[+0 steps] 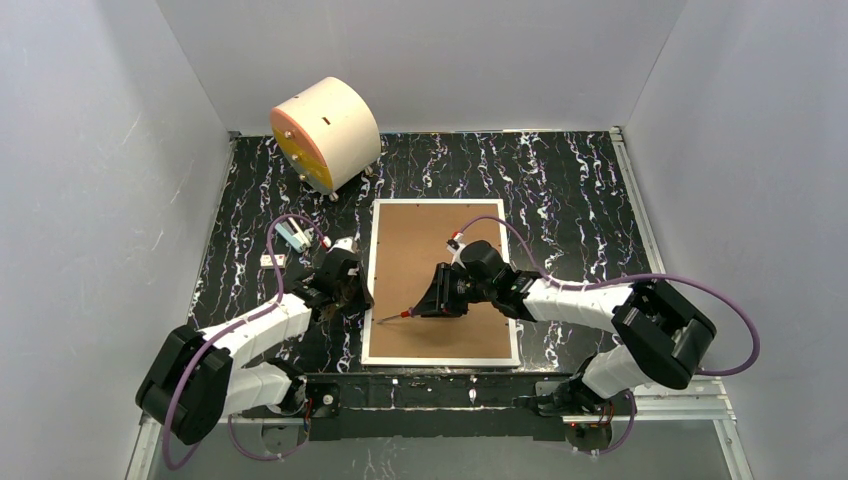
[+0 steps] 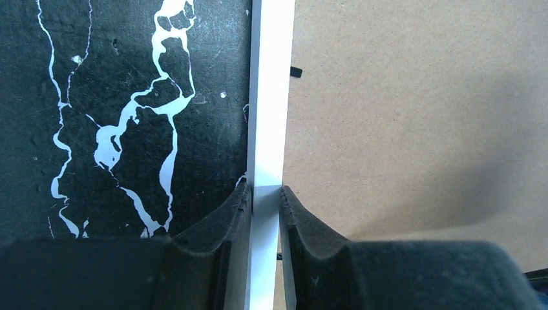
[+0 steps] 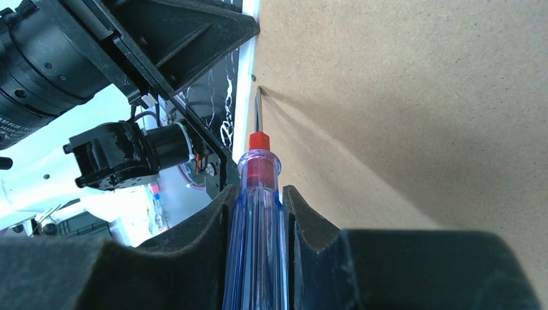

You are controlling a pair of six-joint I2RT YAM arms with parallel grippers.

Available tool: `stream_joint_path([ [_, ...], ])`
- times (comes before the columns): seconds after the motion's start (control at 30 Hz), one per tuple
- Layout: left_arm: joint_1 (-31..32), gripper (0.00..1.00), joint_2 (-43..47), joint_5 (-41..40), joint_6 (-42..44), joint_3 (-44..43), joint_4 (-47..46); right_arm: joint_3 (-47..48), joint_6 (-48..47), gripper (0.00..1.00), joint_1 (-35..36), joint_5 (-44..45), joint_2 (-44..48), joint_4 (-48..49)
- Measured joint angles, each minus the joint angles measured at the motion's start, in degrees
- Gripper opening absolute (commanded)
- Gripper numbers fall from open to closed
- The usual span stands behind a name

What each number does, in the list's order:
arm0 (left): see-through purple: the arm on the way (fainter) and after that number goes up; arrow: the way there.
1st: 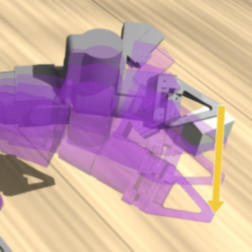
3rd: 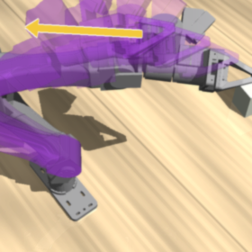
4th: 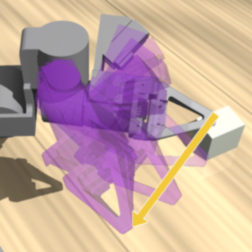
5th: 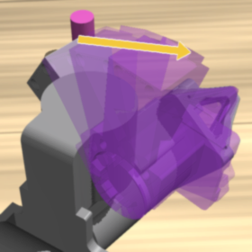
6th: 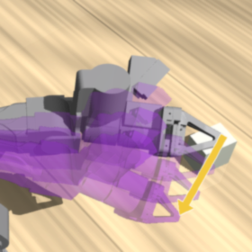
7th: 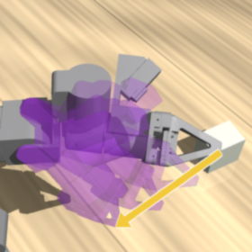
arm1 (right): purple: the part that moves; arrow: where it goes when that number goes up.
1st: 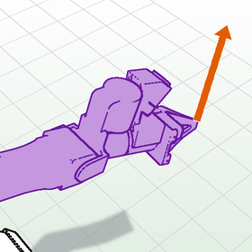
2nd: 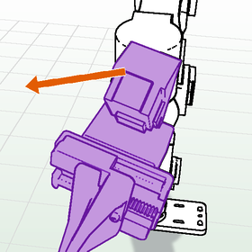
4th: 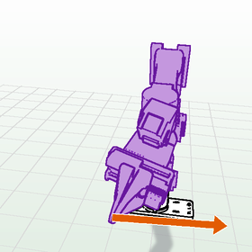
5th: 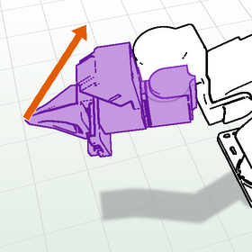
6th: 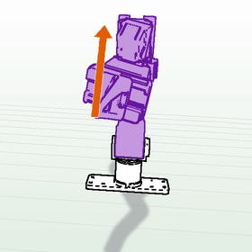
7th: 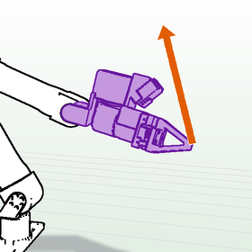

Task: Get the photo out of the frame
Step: Release the photo frame item from the photo frame.

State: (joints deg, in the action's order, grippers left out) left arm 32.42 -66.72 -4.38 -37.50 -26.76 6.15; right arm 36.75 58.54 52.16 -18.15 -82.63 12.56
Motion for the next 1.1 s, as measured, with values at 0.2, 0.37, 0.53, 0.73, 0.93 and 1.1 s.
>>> stream_joint_path([
  [0.2, 0.00, 0.13, 0.07, 0.07, 0.22, 0.00, 0.07, 0.00, 0.00, 0.01, 0.04, 0.72, 0.04, 0.07],
  [0.37, 0.00, 0.11, 0.07, 0.13, 0.39, 0.00, 0.07, 0.22, 0.20, 0.01, 0.11, 0.44, -0.46, 0.48],
  [0.53, 0.00, 0.10, 0.11, 0.15, 0.42, 0.00, 0.07, 0.20, 1.27, 0.01, 0.11, 0.92, -0.79, 1.09],
  [0.73, 0.00, 0.08, 0.15, 0.17, 0.44, 0.00, 0.09, 0.22, 1.33, 0.01, 0.15, 1.31, -0.74, 1.09],
  [0.93, -0.02, 0.03, 0.15, 0.35, 0.44, 0.02, 0.09, 0.20, 1.81, 0.01, 0.26, 0.87, -1.53, 2.29],
  [1.1, -0.07, 0.00, 0.22, 0.81, 0.35, 0.17, -0.15, 0.22, 2.19, 0.01, 0.28, 0.87, -1.75, 2.62],
])
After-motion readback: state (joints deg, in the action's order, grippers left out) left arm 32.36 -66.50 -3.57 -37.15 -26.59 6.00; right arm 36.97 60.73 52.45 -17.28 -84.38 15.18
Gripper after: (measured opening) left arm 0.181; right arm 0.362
